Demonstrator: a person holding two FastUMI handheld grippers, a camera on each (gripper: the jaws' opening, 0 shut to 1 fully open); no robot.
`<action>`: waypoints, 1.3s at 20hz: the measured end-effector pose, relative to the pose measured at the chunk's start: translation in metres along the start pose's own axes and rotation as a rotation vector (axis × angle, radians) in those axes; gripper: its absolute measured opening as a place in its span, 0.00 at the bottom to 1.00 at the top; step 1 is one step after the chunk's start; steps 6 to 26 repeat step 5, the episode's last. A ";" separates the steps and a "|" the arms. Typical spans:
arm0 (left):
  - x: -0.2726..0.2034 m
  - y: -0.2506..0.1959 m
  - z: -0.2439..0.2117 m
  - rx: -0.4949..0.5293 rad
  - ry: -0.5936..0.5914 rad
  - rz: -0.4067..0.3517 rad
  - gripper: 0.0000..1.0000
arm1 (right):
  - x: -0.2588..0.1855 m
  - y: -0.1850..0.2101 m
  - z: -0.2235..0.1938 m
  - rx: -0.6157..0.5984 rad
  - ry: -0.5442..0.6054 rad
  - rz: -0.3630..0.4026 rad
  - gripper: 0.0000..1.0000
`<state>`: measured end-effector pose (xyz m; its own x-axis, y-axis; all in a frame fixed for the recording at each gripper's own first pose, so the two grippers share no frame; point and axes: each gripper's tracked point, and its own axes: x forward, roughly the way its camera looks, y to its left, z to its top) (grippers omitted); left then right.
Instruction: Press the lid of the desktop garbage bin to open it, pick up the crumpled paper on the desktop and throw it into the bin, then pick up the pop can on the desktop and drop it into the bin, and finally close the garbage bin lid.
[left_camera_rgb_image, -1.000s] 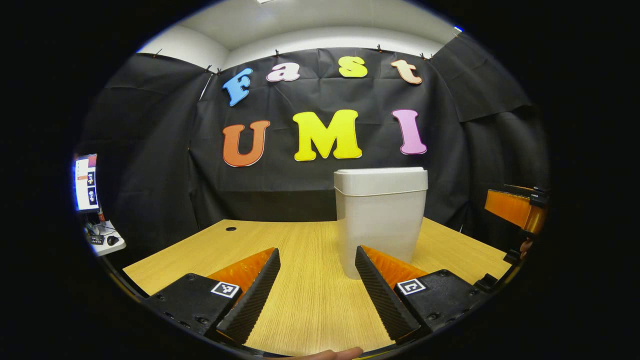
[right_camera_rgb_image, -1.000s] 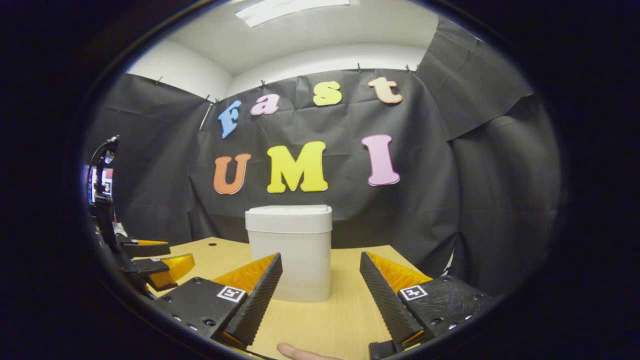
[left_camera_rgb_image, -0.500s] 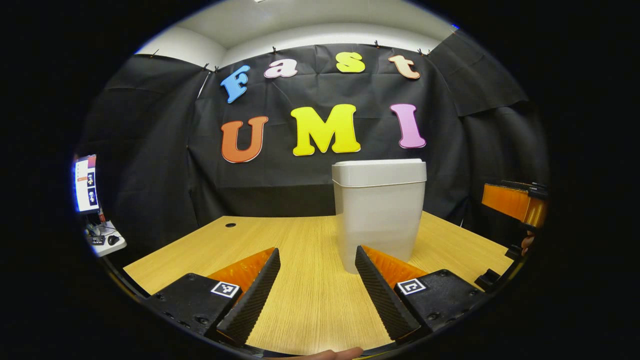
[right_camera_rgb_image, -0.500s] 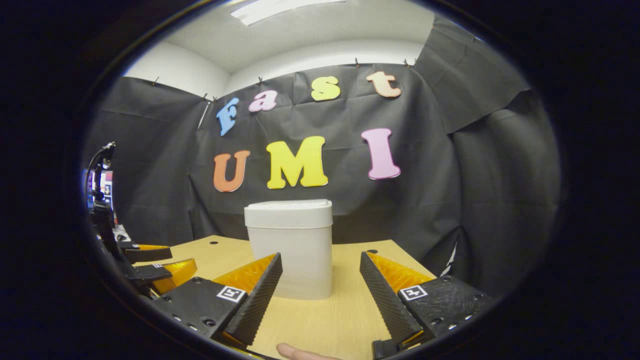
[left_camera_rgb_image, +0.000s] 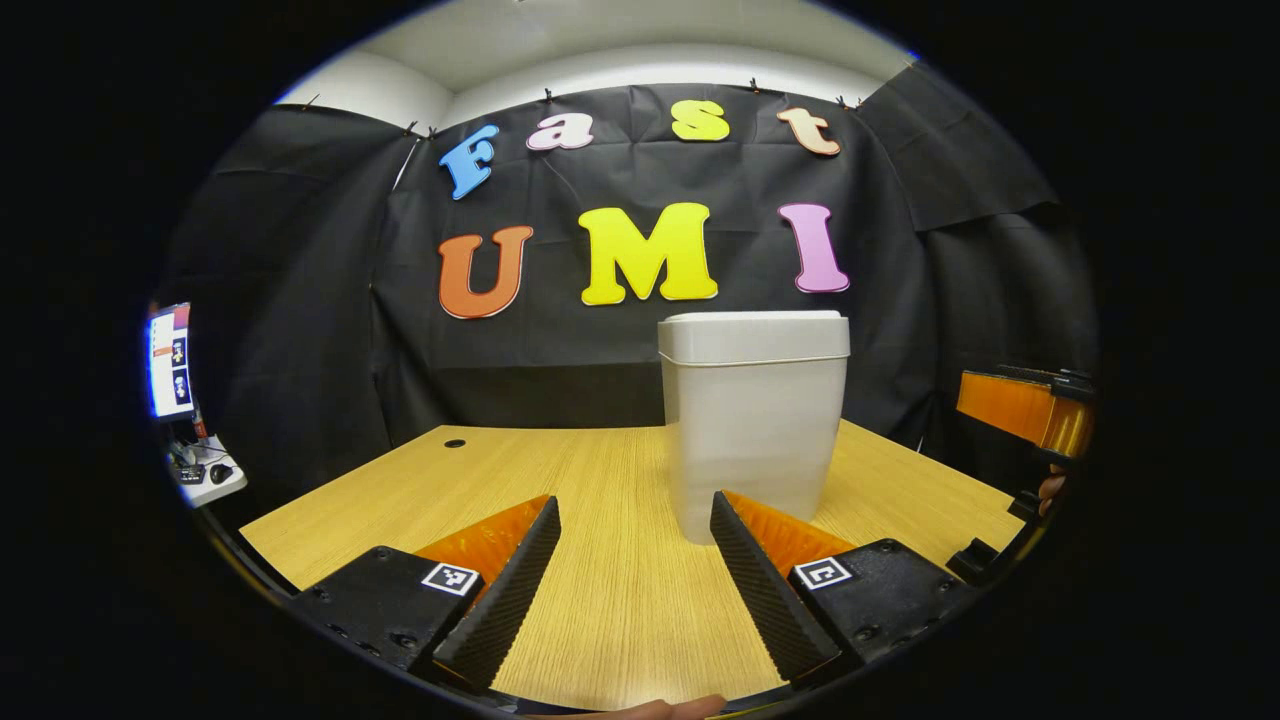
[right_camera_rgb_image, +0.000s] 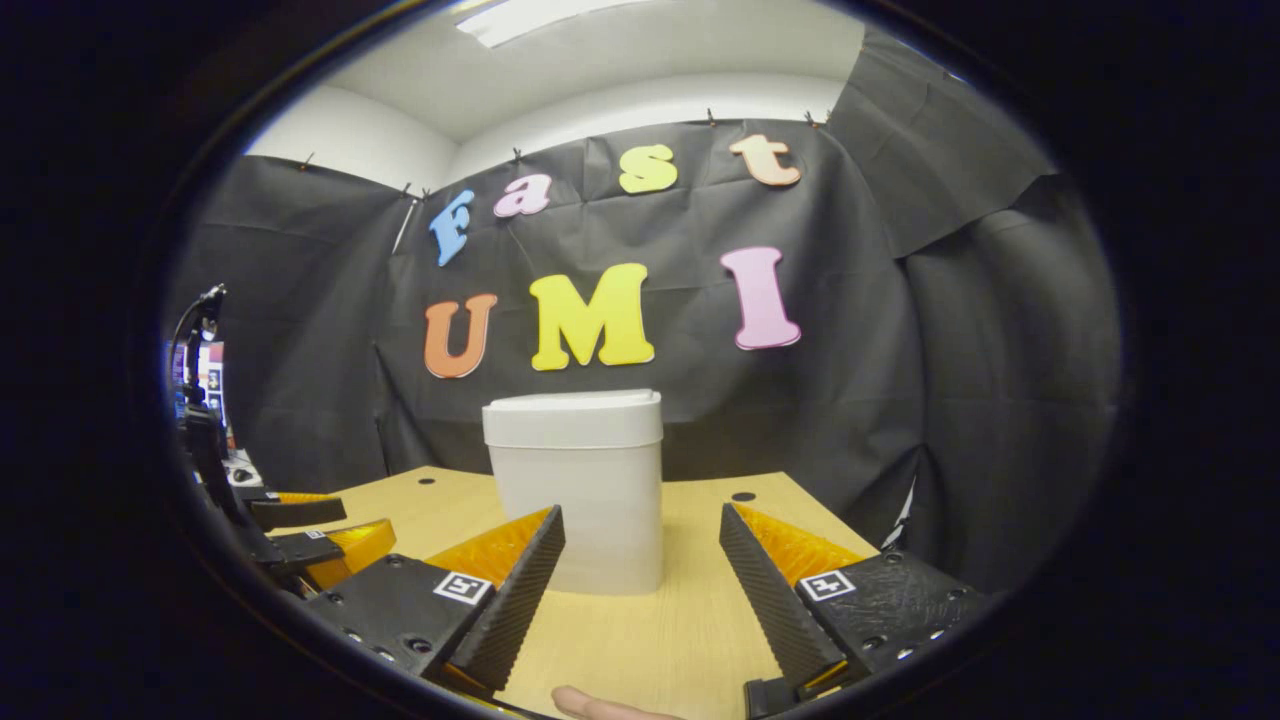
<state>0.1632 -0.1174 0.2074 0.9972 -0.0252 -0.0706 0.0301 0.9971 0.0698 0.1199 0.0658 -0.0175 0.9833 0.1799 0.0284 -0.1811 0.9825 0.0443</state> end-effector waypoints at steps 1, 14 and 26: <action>-0.001 -0.001 -0.002 -0.001 0.002 -0.004 0.98 | 0.001 0.000 -0.001 -0.002 0.001 -0.001 0.95; 0.001 -0.003 -0.006 0.007 0.014 -0.009 0.98 | 0.002 0.000 -0.002 -0.007 0.005 -0.004 0.95; 0.001 -0.003 -0.006 0.007 0.014 -0.009 0.98 | 0.002 0.000 -0.002 -0.007 0.005 -0.004 0.95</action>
